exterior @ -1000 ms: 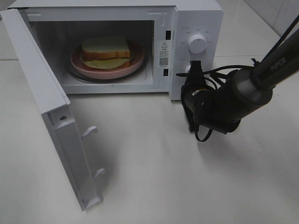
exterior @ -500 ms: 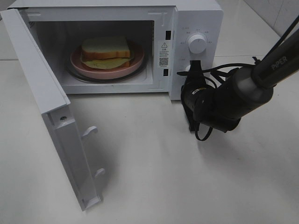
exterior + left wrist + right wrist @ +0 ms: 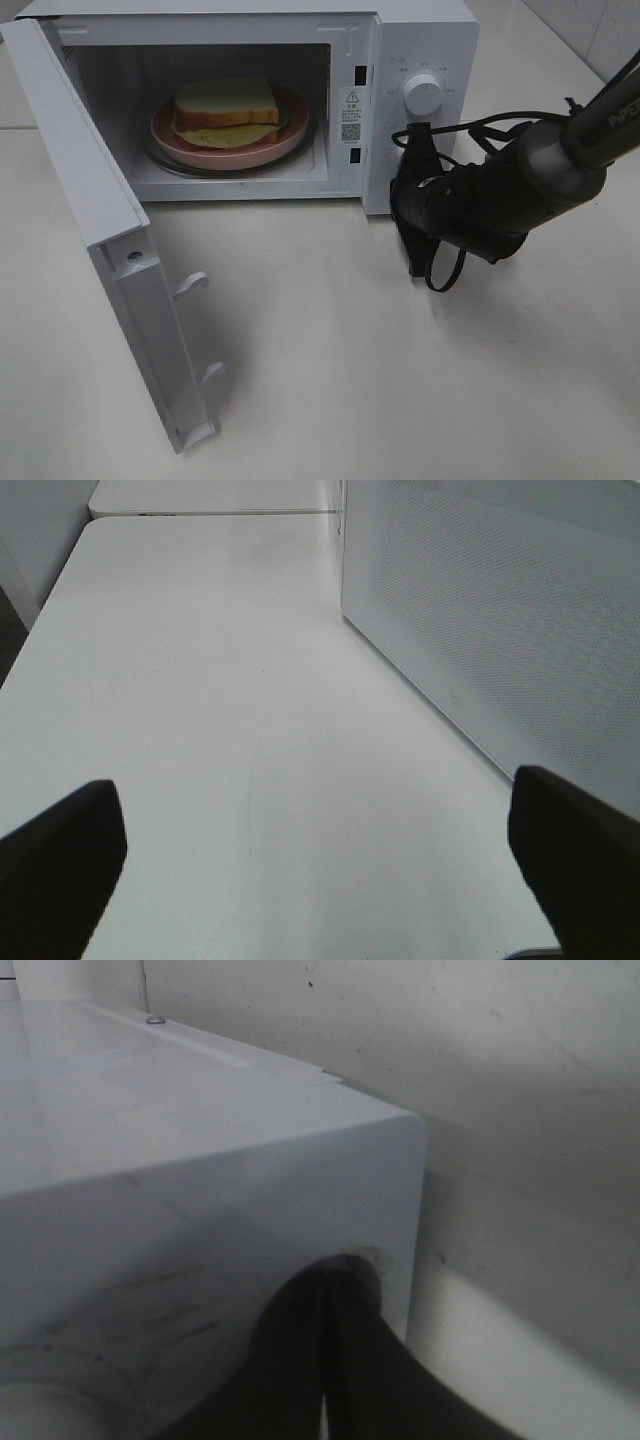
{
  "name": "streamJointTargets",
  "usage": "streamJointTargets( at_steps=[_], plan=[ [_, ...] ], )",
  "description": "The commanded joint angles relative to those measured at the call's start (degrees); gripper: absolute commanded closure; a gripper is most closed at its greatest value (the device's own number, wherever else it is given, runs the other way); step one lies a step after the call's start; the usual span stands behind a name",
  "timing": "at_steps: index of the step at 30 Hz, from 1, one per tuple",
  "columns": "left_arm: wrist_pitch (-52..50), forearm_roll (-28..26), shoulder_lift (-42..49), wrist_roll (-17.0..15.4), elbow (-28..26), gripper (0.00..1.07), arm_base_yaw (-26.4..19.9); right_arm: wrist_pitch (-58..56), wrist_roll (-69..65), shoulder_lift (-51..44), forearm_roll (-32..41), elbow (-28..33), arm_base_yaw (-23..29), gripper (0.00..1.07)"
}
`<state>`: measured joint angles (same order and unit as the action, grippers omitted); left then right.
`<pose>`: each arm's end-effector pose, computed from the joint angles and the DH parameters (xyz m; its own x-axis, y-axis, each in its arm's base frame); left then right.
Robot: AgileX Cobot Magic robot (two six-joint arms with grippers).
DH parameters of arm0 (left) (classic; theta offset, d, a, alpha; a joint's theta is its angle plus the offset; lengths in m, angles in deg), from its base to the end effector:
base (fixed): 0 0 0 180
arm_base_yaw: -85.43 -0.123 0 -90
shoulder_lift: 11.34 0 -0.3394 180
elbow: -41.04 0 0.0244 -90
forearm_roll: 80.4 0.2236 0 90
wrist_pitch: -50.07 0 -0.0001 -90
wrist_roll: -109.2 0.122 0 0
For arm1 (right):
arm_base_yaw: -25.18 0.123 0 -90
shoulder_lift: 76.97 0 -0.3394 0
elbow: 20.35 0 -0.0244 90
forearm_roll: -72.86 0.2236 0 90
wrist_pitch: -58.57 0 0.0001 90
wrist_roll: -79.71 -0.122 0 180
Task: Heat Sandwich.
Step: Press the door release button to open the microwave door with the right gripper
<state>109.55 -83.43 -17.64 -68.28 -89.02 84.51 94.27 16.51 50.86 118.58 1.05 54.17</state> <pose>-0.0551 -0.0064 0.2519 -0.4329 0.0101 -0.9014 0.0324 0.9995 -0.0043 0.4068 0.1672 0.1517 -0.0232 0.9993 -0.0299 0.4888 0.0374 0.8716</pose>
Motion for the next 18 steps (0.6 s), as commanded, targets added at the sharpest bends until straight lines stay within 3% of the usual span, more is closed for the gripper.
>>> streamJointTargets(
  at_steps=[1, 14, 18],
  plan=[
    [-0.3, -0.5, 1.3, -0.1, 0.2, 0.09, 0.1, 17.4, 1.4, -1.8, -2.2, 0.8, -0.1, 1.07],
    [-0.3, -0.5, 1.3, -0.1, 0.2, 0.09, 0.1, 12.7, 3.4, -5.2, -1.4, 7.1, 2.5, 1.07],
    [-0.3, -0.5, 1.3, -0.1, 0.2, 0.09, 0.1, 6.6, 8.3, -8.9, -1.7, 10.4, 2.5, 1.07]
  ],
)
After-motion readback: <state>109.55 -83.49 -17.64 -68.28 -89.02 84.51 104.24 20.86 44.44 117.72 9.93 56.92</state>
